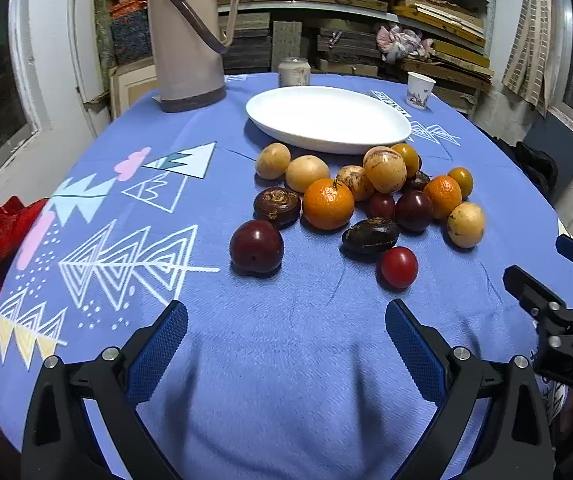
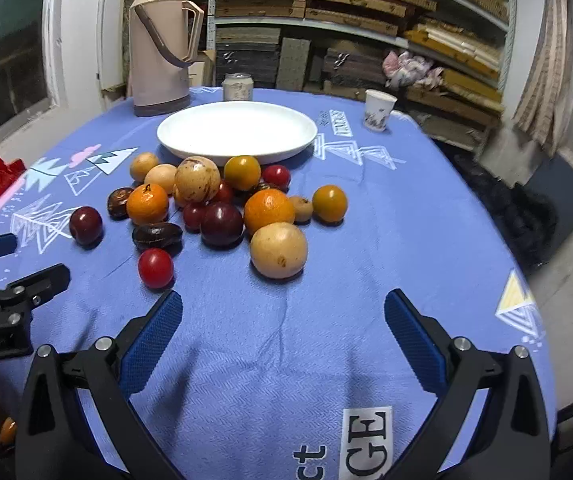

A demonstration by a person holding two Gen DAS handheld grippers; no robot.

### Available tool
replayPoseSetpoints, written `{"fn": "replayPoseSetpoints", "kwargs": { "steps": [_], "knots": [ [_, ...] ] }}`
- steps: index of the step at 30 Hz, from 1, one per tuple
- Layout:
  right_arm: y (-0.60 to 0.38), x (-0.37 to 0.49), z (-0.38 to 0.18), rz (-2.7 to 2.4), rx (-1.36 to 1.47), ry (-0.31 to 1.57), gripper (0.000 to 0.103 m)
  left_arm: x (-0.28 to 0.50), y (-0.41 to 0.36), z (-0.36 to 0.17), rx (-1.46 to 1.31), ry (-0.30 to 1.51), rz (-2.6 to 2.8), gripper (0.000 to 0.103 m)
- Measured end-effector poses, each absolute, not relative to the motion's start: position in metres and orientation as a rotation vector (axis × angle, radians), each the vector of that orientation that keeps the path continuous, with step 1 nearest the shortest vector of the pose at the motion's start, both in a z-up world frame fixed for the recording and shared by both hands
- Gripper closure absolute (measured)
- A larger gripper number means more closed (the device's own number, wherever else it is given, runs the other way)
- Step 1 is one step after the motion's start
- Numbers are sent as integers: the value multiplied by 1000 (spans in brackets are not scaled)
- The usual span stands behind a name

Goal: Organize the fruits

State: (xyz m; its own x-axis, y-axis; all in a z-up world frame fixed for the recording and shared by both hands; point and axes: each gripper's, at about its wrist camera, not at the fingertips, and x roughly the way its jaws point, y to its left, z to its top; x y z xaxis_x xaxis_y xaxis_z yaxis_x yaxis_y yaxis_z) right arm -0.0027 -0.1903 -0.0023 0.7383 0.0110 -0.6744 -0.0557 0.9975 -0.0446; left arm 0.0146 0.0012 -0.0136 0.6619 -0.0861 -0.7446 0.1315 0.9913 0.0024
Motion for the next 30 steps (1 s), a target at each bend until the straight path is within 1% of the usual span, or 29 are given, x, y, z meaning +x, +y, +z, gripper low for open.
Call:
{"fn": "replayPoseSetpoints", "kwargs": {
  "steps": [7, 9, 11, 13, 14, 15, 17, 18, 24, 25, 26, 28, 30],
  "knots": [
    [-208, 16, -10, 85, -13, 770, 5, 41, 22, -17, 0, 848, -118, 3],
    [-209, 22, -12, 99, -3, 779, 10, 51, 25, -21, -13, 869, -112, 3],
    [-207, 28, -15, 113, -5, 801, 29, 57, 25, -24, -5, 880, -103, 3],
    [-204, 35, -19, 126, -12, 824, 33, 64, 24, -28, 12, 881, -107, 3],
    [-203, 37, -21, 129, -17, 829, 33, 66, 23, -29, 20, 882, -112, 5],
    [-201, 39, -22, 131, -22, 831, 33, 69, 22, -31, 30, 884, -124, 11],
    [-199, 41, -22, 135, -25, 835, 33, 76, 21, -37, 30, 921, -154, 48],
    [-199, 43, -22, 137, -26, 835, 33, 80, 22, -43, 16, 959, -172, 53],
    [-197, 55, -22, 140, -29, 849, 33, 88, 27, -45, 26, 951, -187, 54],
    [-196, 58, -22, 145, -29, 853, 34, 90, 27, -45, 29, 949, -190, 54],
    [-195, 62, -24, 152, -27, 862, 40, 92, 27, -45, 30, 948, -192, 54],
    [-194, 67, -27, 162, -25, 881, 47, 95, 26, -45, 37, 942, -199, 54],
    [-192, 74, -31, 157, -25, 896, 48, 99, 24, -45, 43, 941, -210, 54]
  ]
}}
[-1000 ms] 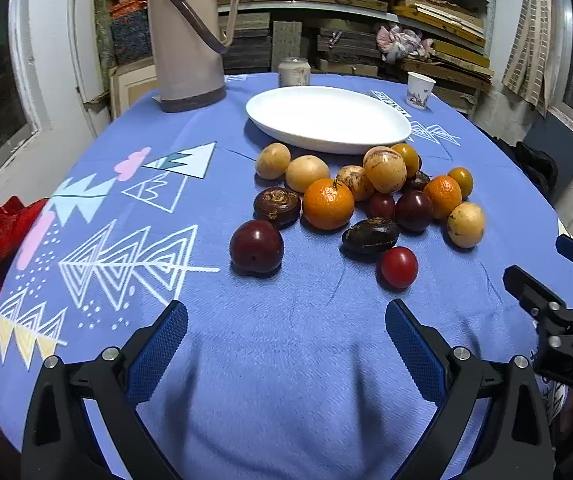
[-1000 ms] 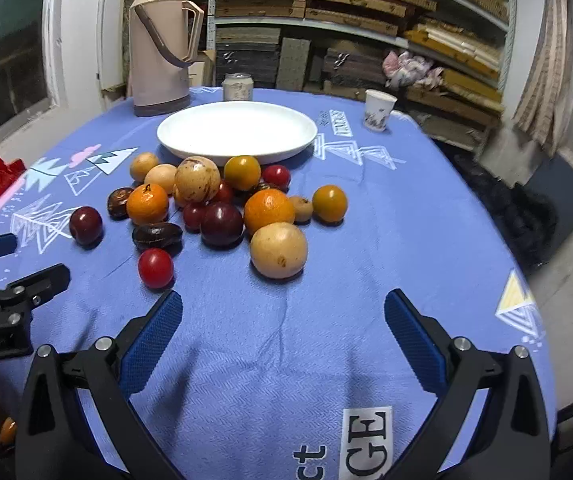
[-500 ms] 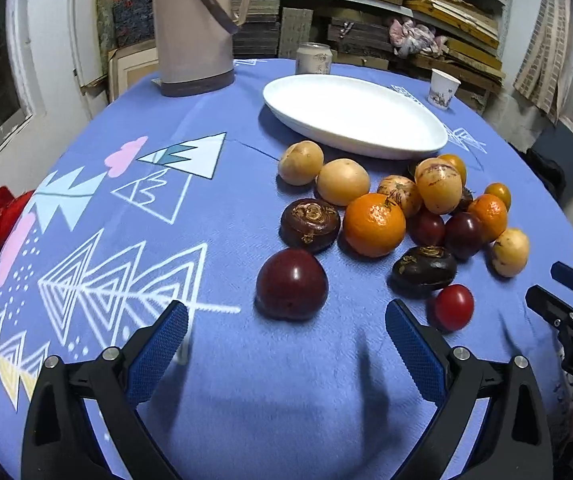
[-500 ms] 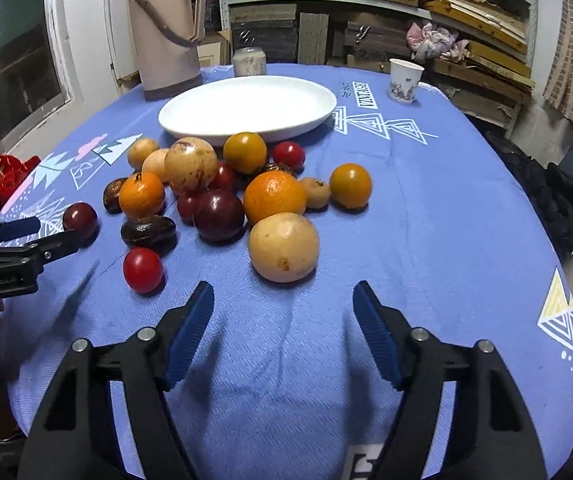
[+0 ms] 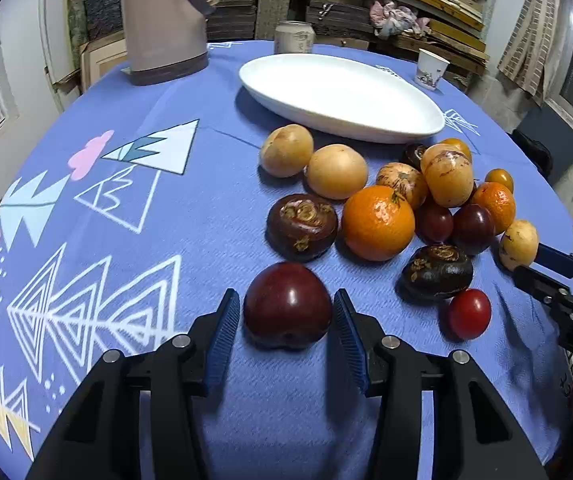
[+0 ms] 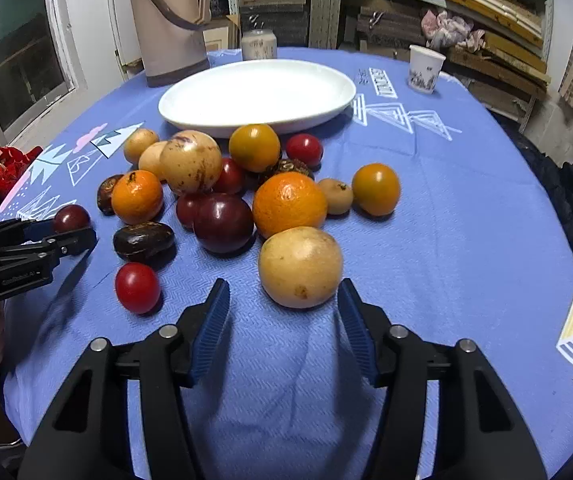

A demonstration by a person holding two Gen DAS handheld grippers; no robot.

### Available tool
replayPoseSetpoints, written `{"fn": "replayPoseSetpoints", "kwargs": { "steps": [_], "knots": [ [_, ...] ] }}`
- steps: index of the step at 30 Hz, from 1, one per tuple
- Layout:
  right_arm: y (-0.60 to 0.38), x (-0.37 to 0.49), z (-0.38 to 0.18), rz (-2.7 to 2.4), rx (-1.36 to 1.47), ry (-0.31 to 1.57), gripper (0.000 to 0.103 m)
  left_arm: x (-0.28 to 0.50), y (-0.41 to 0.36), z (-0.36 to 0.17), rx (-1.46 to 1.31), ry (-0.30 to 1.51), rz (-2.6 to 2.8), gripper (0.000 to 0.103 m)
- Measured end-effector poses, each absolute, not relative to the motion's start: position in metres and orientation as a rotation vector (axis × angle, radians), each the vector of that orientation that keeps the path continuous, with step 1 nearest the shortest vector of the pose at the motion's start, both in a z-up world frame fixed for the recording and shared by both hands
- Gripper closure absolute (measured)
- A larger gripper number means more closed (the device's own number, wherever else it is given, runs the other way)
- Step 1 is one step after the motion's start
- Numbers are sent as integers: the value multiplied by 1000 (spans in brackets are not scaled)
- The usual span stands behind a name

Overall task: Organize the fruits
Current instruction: 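Grasp the pale yellow round fruit with the right tool while the left tool grasps a dark red plum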

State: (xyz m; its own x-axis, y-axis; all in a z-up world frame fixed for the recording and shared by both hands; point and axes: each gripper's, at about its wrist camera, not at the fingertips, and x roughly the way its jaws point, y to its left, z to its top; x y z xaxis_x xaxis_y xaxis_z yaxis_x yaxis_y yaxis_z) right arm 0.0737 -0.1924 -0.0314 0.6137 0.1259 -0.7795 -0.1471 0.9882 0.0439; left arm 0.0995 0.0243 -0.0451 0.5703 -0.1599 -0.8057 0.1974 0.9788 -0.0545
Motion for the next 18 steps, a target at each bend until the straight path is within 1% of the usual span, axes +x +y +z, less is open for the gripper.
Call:
{"fn": "replayPoseSetpoints", "kwargs": {
  "steps": [4, 6, 7, 8, 9, 10, 11, 18],
  "knots": [
    [-192, 83, -32, 137, -46, 903, 48, 105, 18, -45, 60, 939, -221, 54],
    [-193, 89, -34, 138, -48, 908, 51, 107, 15, -46, 67, 934, -232, 54],
    [-193, 95, -36, 133, -50, 919, 56, 107, 16, -46, 63, 933, -238, 54],
    [-194, 98, -38, 134, -48, 929, 57, 107, 17, -46, 55, 933, -242, 54],
    [-194, 101, -41, 133, -41, 934, 57, 107, 19, -46, 43, 932, -247, 55],
    [-195, 101, -41, 131, -38, 932, 57, 107, 21, -46, 32, 931, -242, 61],
    [-195, 101, -41, 133, -33, 931, 57, 107, 23, -46, 25, 931, -232, 63],
    [-209, 91, -37, 182, 79, 920, 58, 103, 24, -43, 11, 938, -245, 64]
  ]
}}
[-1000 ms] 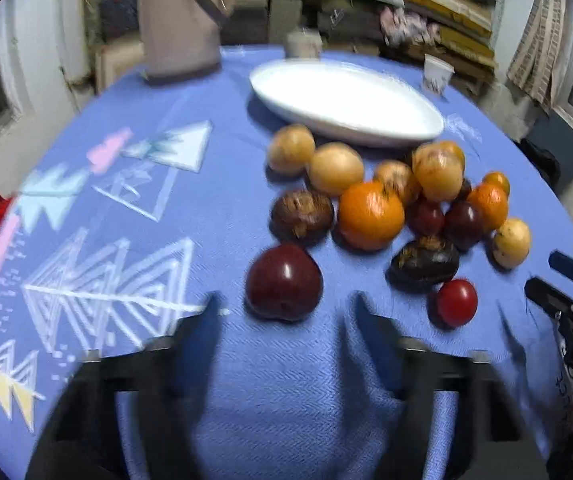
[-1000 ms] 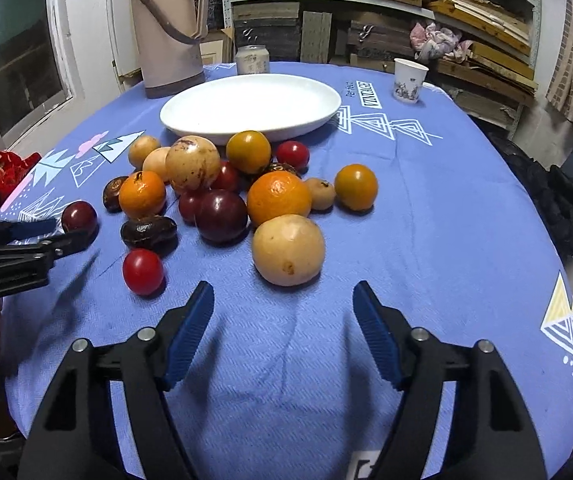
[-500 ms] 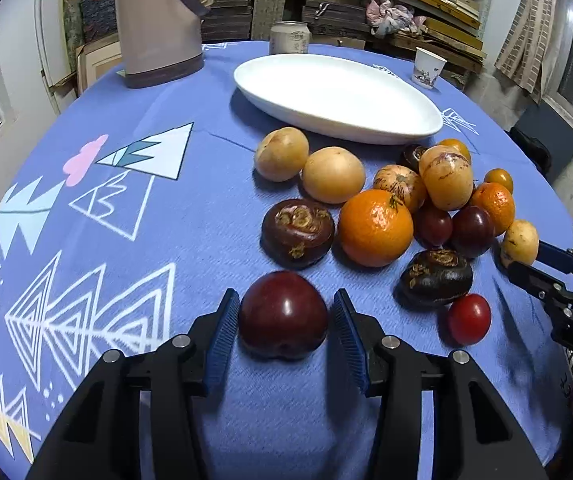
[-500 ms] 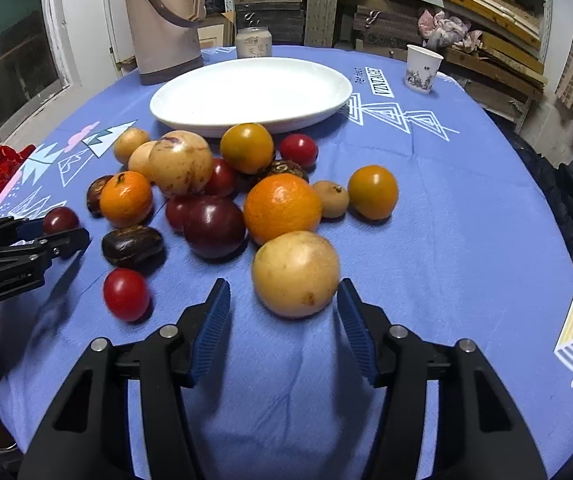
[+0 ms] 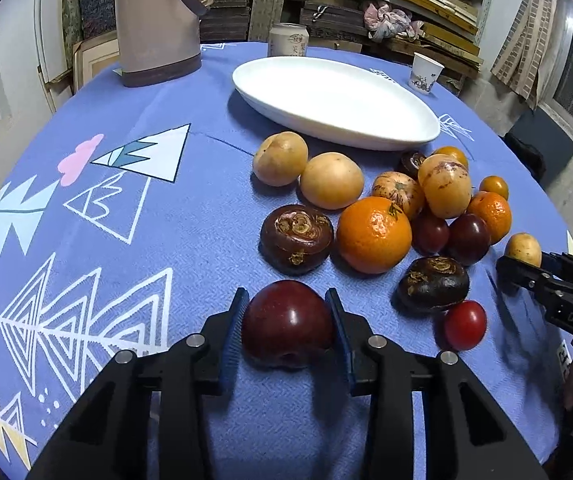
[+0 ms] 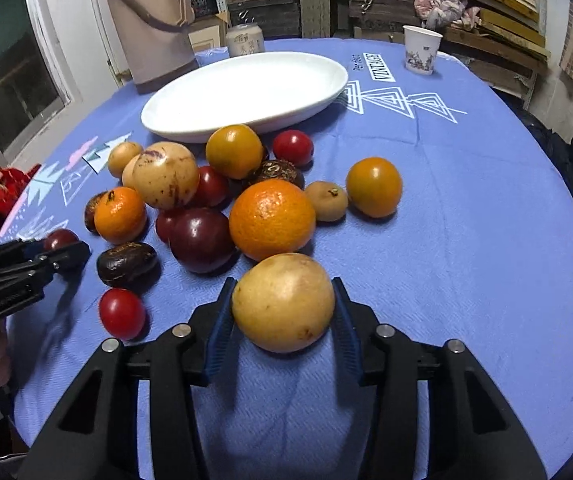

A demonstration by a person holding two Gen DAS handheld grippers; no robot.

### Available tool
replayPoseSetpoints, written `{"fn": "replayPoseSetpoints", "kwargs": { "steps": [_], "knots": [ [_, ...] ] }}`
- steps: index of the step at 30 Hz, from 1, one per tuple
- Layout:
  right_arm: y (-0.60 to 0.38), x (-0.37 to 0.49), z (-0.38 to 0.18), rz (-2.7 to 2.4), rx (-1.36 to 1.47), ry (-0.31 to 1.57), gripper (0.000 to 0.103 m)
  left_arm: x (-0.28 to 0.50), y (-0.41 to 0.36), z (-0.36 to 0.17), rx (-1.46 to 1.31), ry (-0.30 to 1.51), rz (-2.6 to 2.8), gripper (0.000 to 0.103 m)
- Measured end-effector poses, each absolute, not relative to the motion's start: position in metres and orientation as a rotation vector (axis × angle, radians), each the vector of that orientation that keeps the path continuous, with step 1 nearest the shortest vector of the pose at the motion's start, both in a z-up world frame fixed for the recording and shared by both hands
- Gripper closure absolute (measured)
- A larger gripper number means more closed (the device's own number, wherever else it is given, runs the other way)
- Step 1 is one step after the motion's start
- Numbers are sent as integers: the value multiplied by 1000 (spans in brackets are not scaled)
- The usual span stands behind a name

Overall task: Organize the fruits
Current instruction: 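Carry both fruits over the white plate and open both tools to drop them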

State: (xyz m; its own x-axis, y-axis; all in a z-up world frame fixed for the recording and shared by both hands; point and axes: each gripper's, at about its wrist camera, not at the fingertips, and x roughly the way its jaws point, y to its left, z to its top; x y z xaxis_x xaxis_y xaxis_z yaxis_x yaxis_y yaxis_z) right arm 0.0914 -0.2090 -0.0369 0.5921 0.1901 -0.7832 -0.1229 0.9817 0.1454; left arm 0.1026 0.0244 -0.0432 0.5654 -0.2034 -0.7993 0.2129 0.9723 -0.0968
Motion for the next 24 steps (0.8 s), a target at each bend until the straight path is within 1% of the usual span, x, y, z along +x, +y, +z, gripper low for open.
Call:
{"fn": "replayPoseSetpoints", "kwargs": {
  "steps": [3, 7, 10, 13, 18, 24],
  "knots": [
    [-215, 86, -23, 214, 118, 884, 58, 98, 23, -35, 12, 920, -263, 64],
    [-214, 87, 11, 265, 126, 798, 58, 100, 17, -12, 25, 866, -288, 64],
    [-206, 105, 35, 284, 102, 748, 58, 115, 9, 7, 33, 837, -287, 64],
    [-200, 137, 47, 294, 99, 735, 58, 142, 2, 28, 24, 790, -287, 64],
    [-190, 207, 43, 279, 105, 781, 58, 206, -9, 35, -37, 800, -270, 64],
    [-176, 275, 20, 247, 89, 851, 58, 259, -16, 8, -44, 875, -223, 64]
  ]
}}
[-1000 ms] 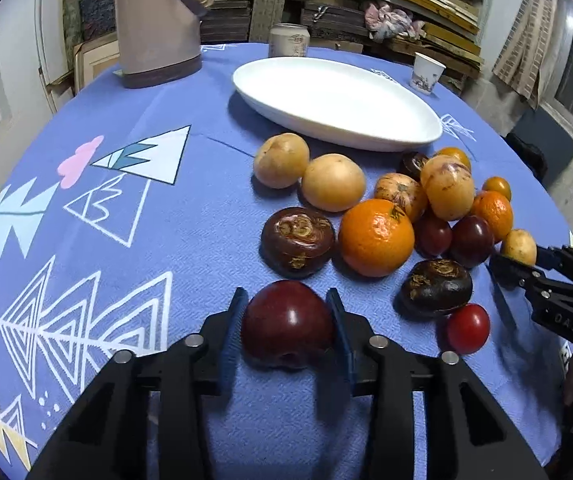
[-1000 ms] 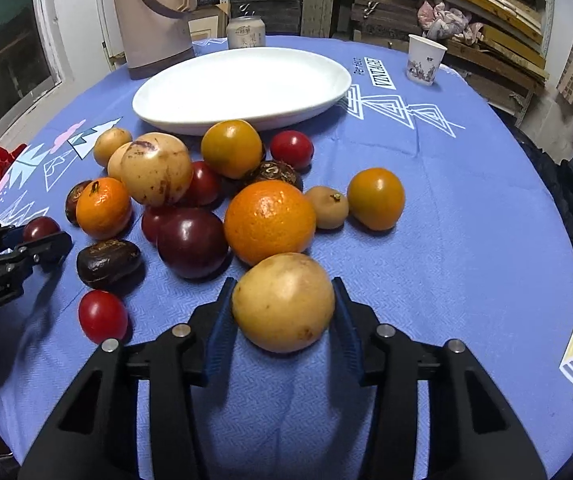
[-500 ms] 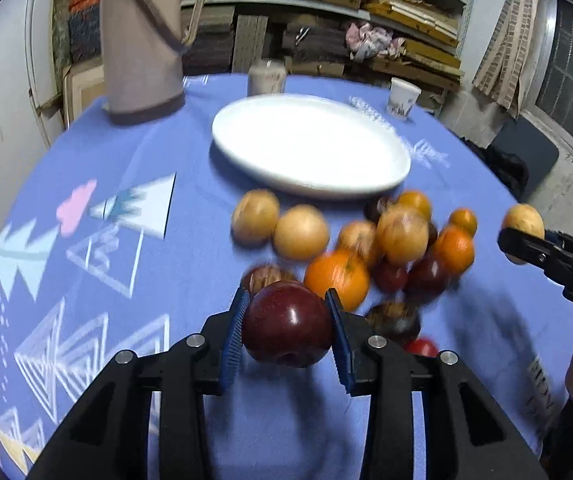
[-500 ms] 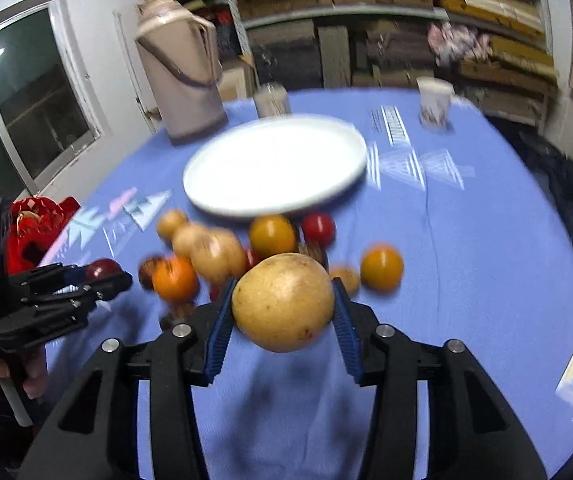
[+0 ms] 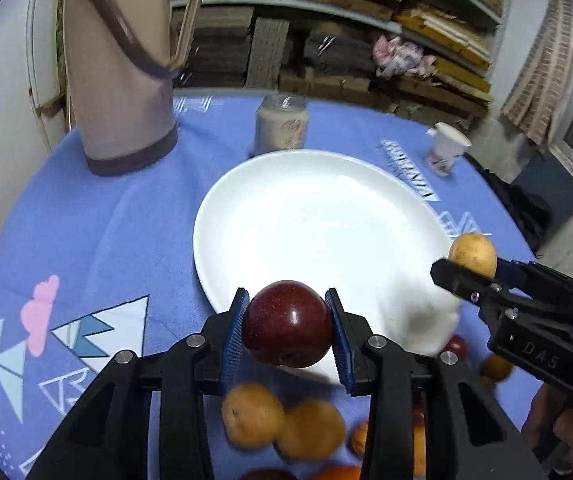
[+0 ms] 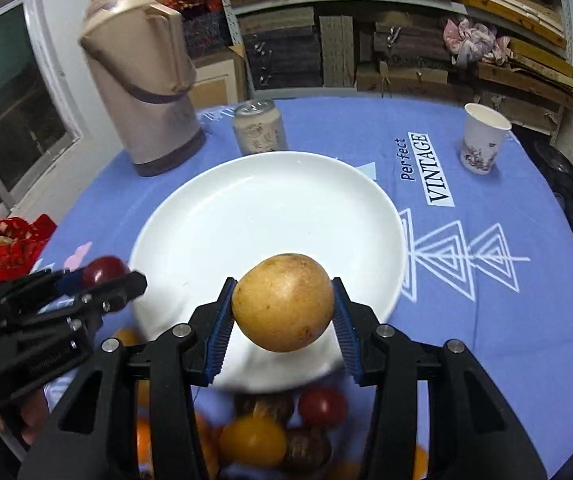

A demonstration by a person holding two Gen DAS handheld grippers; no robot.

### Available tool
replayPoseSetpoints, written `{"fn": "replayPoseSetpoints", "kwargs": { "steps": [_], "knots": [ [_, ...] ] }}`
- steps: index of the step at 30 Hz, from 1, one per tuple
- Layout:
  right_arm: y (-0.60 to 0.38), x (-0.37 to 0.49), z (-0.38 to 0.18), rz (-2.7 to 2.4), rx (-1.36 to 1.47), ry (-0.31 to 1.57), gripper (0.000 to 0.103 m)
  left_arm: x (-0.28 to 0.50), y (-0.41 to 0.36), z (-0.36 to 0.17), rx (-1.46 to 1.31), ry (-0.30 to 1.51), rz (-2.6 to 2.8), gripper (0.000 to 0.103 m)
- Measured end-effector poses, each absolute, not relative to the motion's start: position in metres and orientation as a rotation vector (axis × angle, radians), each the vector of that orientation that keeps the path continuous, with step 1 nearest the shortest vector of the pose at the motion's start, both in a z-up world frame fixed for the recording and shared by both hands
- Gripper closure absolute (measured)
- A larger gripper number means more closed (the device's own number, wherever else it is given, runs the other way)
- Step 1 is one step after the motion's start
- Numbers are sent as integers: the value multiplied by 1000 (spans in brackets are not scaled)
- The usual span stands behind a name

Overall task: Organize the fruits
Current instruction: 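Carry both fruits over the white plate and open both tools to drop them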

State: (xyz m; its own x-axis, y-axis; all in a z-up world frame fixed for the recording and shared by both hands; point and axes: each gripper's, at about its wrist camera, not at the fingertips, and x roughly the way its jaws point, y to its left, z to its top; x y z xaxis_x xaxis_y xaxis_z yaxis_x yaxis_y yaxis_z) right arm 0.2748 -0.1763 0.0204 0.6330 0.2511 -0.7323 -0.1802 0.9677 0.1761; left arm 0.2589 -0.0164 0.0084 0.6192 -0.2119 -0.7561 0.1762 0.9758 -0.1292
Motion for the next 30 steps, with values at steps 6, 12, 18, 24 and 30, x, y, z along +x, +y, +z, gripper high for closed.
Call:
{"fn": "replayPoseSetpoints", "kwargs": {
  "steps": [6, 12, 18, 24, 30],
  "knots": [
    [-173, 307, -6, 229, 76, 928, 58, 278, -18, -1, -31, 901, -222, 64],
    [-176, 310, -11, 217, 71, 961, 57, 283, -18, -13, -18, 929, -217, 64],
    [-185, 304, -5, 232, 95, 947, 53, 274, -13, -3, -38, 888, -217, 43],
    [-182, 271, 31, 308, -28, 894, 27, 256, -7, 16, -18, 847, -264, 26],
    [-176, 240, 56, 405, -147, 873, 26, 233, -17, 30, 120, 817, -321, 25]
  ]
}}
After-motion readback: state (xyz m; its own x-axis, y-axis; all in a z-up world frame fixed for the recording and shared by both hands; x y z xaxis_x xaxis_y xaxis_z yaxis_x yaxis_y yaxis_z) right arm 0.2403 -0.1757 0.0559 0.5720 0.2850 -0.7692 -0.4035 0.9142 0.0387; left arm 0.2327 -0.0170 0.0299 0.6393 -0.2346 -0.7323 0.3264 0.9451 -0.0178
